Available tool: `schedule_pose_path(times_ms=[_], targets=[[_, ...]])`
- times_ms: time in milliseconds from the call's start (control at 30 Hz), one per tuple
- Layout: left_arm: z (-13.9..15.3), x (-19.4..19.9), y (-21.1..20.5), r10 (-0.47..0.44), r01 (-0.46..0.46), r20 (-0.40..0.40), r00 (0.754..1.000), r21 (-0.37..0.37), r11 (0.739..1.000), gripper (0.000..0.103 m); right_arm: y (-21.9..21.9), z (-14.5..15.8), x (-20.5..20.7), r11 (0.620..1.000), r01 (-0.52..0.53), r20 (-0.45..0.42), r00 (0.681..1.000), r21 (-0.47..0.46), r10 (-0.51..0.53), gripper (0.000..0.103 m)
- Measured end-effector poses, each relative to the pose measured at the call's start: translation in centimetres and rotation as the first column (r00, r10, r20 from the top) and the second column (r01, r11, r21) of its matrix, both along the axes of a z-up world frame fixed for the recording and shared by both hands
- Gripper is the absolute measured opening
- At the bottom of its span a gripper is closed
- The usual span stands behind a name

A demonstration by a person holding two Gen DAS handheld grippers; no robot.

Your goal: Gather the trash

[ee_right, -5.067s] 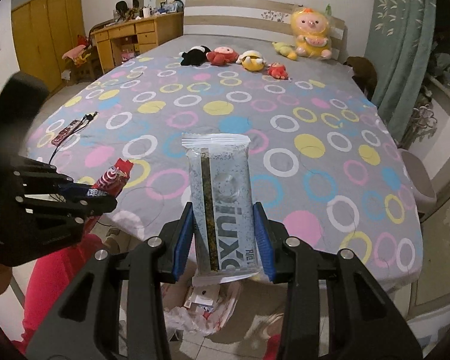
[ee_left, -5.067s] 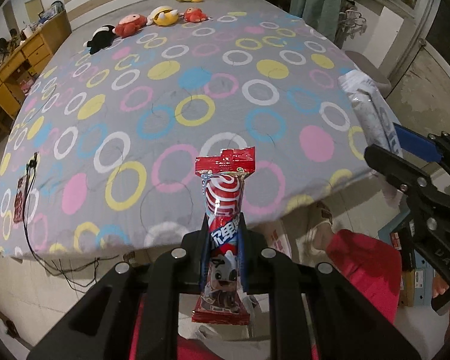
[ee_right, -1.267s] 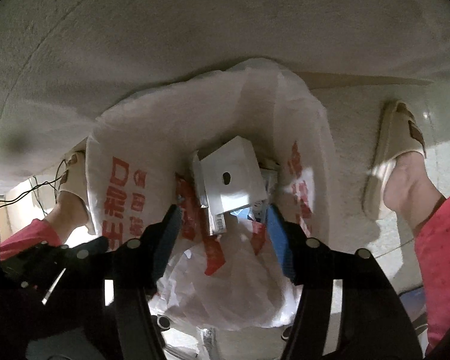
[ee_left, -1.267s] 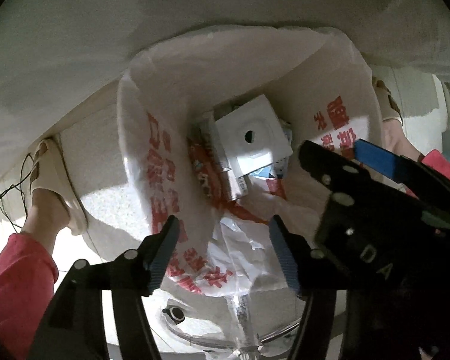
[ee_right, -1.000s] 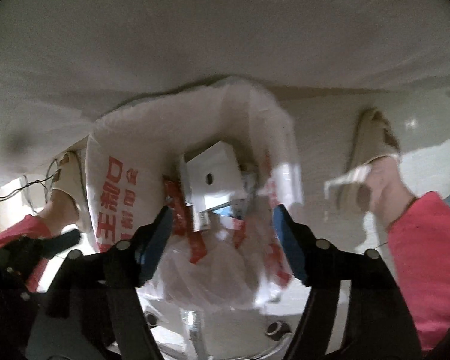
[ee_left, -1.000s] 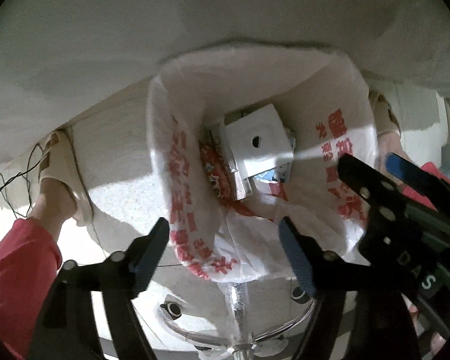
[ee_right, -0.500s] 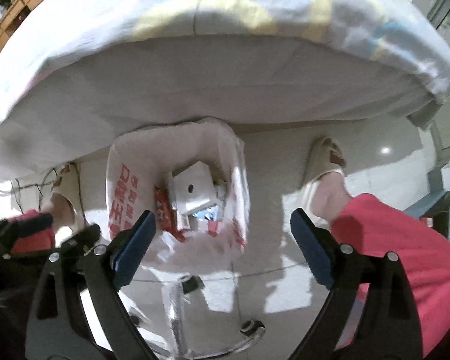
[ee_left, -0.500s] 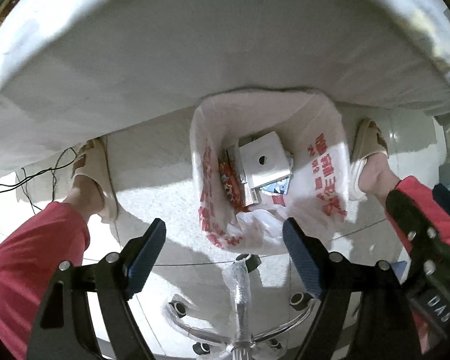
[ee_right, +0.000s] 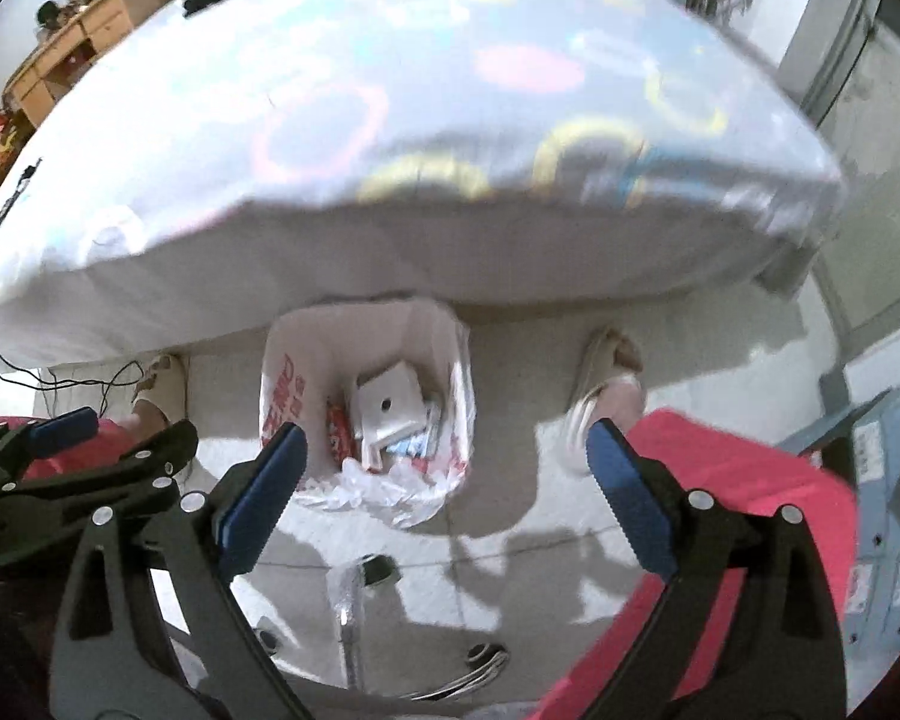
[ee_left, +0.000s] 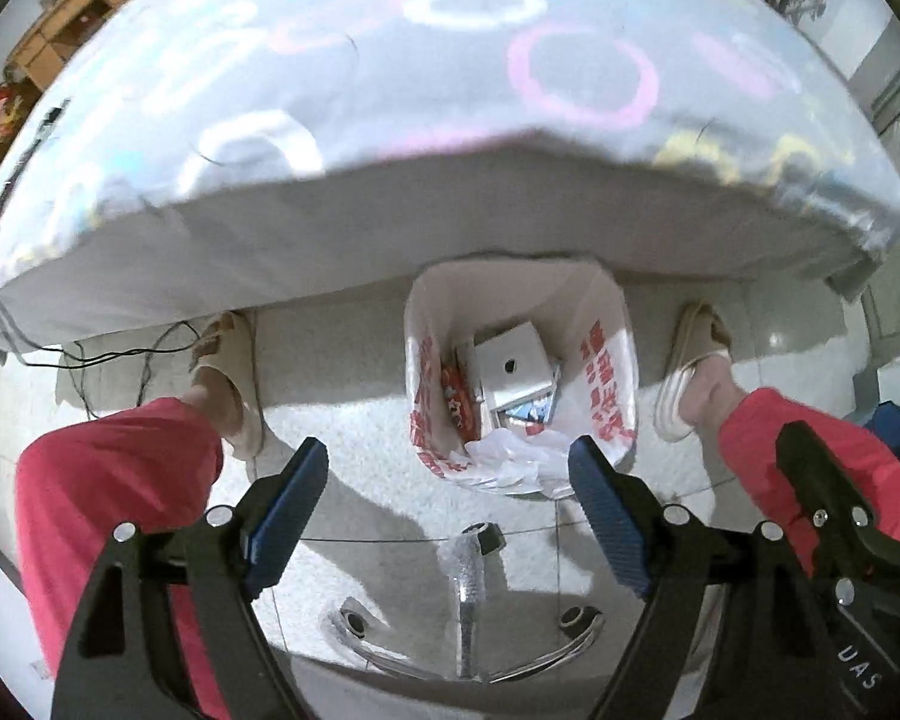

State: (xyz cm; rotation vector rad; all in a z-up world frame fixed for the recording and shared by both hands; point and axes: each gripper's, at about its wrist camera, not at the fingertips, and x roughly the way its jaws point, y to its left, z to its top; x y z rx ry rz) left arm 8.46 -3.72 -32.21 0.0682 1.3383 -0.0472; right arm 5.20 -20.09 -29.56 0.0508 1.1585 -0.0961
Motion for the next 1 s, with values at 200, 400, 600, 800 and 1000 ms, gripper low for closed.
schedule_pose_path(times_ms=[200,400,600,800,1000], targets=[[6.1,-1.9,-0.5,0.022,-0.027,0.135,0.991,0.039,0.999,0.08,0.8,6.4,-2.4,0.997,-0.017,0.172,0.985,-0.077,0.03,0.092],[12.2,-3.3,-0.6,0.016,-0.029,0.283,0.959,0.042,0.999,0.08,0.0,11.7,-4.0,0.999,0.004,0.277,0.961,-0.047,0.009,0.092],[18.9,-5.4,-1.0,0.019,-0.049,0.447,0.894,0.055,0.997,0.085,-0.1,17.9,-6.3,0.998,0.029,0.411,0.912,-0.062,0.0,0.092],[23.5,-7.6,-0.9,0.042,-0.063,0.523,0.852,0.023,0.998,0.088,-0.1,22.6,-9.1,0.993,0.066,0.512,0.859,-0.094,-0.008,0.094],[26.1,-9.4,-1.1,0.031,-0.054,0.578,0.815,0.023,0.998,0.09,-0.7,25.2,-11.2,0.992,0.09,0.552,0.833,-0.088,-0.027,0.094]])
